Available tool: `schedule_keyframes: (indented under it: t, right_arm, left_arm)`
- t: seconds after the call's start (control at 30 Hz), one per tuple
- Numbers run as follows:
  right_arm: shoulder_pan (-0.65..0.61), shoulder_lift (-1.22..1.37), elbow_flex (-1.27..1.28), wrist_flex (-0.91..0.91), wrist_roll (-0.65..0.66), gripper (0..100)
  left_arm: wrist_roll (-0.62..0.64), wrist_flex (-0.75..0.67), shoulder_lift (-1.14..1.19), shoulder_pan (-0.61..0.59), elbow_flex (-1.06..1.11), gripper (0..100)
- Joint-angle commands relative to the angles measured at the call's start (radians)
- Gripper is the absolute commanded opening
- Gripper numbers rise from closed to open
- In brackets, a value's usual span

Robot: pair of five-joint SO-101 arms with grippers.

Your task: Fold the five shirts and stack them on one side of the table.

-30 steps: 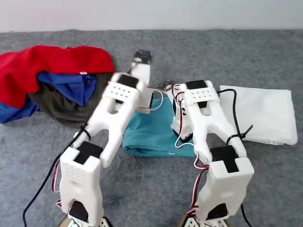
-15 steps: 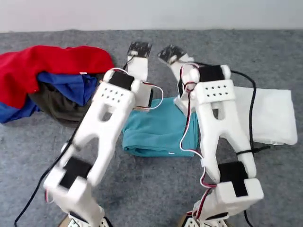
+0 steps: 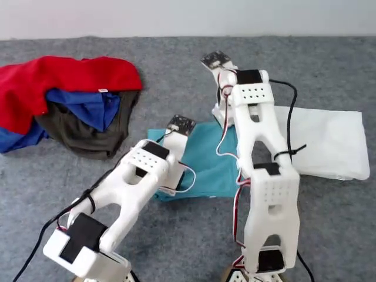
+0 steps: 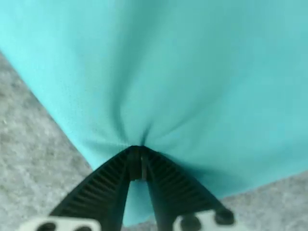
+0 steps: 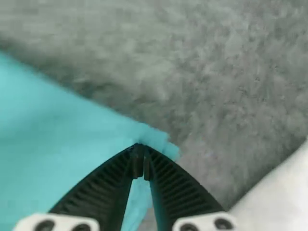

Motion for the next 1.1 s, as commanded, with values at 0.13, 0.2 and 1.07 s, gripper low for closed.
schedule_keyframes:
  t: [0.13,0.2,1.07]
  right_arm:
    - [0.015,0.205,-0.307,0.051,-0.005,0.9]
    - [0.01,0.223,-0.391,0.094,-0.005,0.9]
    - [-0.142,-0.654,0.255,0.329,-0.005,0.9]
  left_arm:
    - [-0.017,0.032,-0.04,0.025,0.021,1]
    - [-0.063,0.057,-0.094,0.023,0.021,1]
    - [0.017,0.026,0.344,-0.273,-0.538,1]
